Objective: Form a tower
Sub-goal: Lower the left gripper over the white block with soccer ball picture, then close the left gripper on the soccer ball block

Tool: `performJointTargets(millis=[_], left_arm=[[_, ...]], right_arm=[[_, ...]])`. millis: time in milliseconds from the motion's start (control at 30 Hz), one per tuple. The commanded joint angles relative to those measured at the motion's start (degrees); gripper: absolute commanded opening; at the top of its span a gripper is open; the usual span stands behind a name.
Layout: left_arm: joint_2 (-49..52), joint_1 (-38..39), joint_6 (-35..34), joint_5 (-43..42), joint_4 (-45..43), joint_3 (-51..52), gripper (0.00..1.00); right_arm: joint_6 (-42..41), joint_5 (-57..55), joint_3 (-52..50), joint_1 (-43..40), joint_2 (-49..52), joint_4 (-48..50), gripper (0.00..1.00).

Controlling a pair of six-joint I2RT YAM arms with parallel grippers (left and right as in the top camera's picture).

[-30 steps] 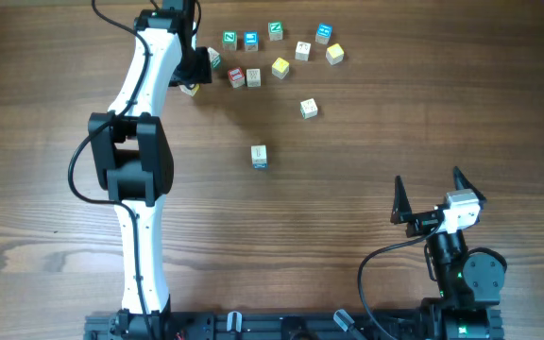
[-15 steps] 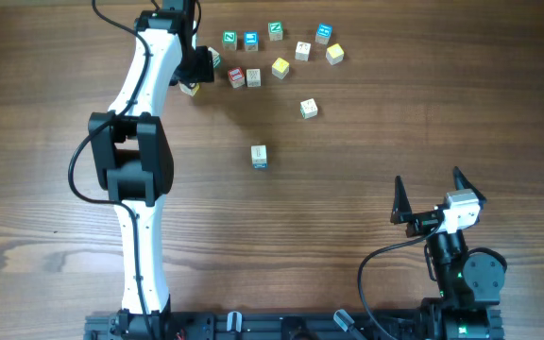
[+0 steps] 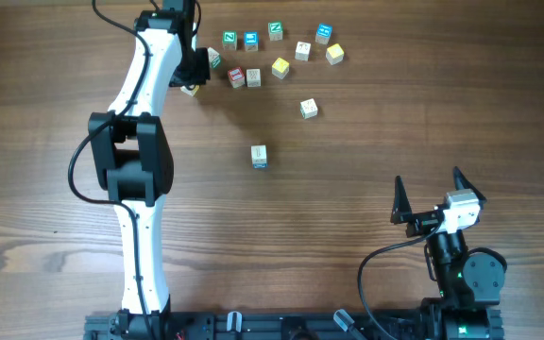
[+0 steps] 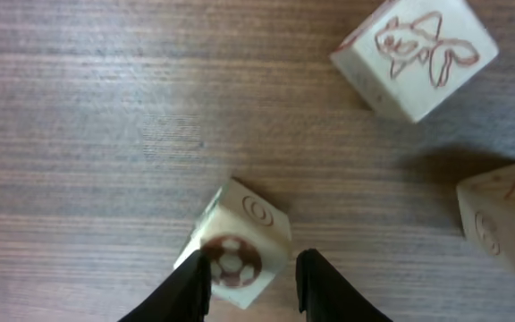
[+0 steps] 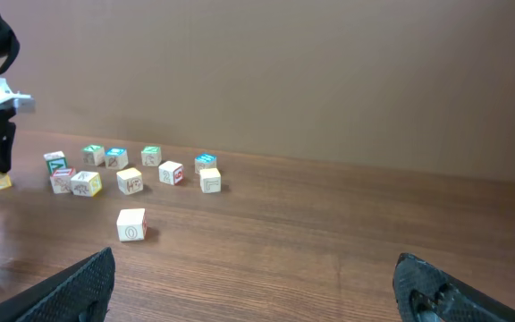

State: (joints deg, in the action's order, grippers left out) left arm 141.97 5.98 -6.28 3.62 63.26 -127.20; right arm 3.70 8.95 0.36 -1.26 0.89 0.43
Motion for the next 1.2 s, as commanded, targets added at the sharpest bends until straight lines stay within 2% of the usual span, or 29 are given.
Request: performJointTargets(millis=[0, 100, 133, 167, 233, 367, 467, 700, 800, 900, 967, 1167], left_arm=[[1.2, -0.3, 0.1, 0.5, 0.6, 0.6, 0.33], [1.2, -0.3, 0.1, 0.5, 0.6, 0.6, 0.33], [1.2, -0.3, 0.1, 0.5, 0.6, 0.6, 0.28], [1.2, -0.3, 0.1, 0.5, 0.6, 0.6, 0.29], [1.2, -0.3, 0.1, 0.6, 0.5, 0.6, 0.51], [1.2, -0.3, 0.1, 0.6, -1.2, 0.6, 0.53], [1.2, -0.3, 0.1, 0.6, -2.5, 0.6, 0.61], [1.3, -0.3, 2.9, 0.5, -5.6, 0.8, 0.6], [1.3, -0.3, 3.0, 0.5, -6.1, 1.9, 0.5], [1.3, -0.3, 3.1, 0.5, -6.2, 3.4, 0.45], [1.3, -0.2, 3.1, 0.5, -5.0, 3.5, 0.37], [1.3, -0.2, 3.1, 0.5, -2.4, 3.5, 0.41]], right_arm=[[-0.9, 0.7, -0.1, -0.2, -0.5, 0.3, 1.0], [-0.9, 0.7, -0.1, -0.2, -0.5, 0.3, 1.0], [-0.9, 0.7, -0.1, -0.2, -0.5, 0.3, 1.0], [-0.9, 0.7, -0.1, -0.2, -0.5, 0.3, 1.0], [-0.9, 0.7, -0.1, -0.2, -0.5, 0.3, 1.0], [-0.9, 0.7, -0.1, -0.2, -0.5, 0.3, 1.0], [-0.9, 0.7, -0.1, -0.2, -0.5, 0.3, 1.0], [-0.8, 0.7, -0.1, -0.2, -0.5, 0.3, 1.0], [-0.9, 0.7, -0.1, -0.2, -0.5, 0.3, 1.0], [-0.9, 0.7, -0.1, -0.2, -0.5, 0.3, 1.0], [-0.9, 0.7, -0.1, -0.2, -0.5, 0.3, 1.0], [-0.9, 0.7, -0.1, -0.2, -0.5, 0.3, 1.0]])
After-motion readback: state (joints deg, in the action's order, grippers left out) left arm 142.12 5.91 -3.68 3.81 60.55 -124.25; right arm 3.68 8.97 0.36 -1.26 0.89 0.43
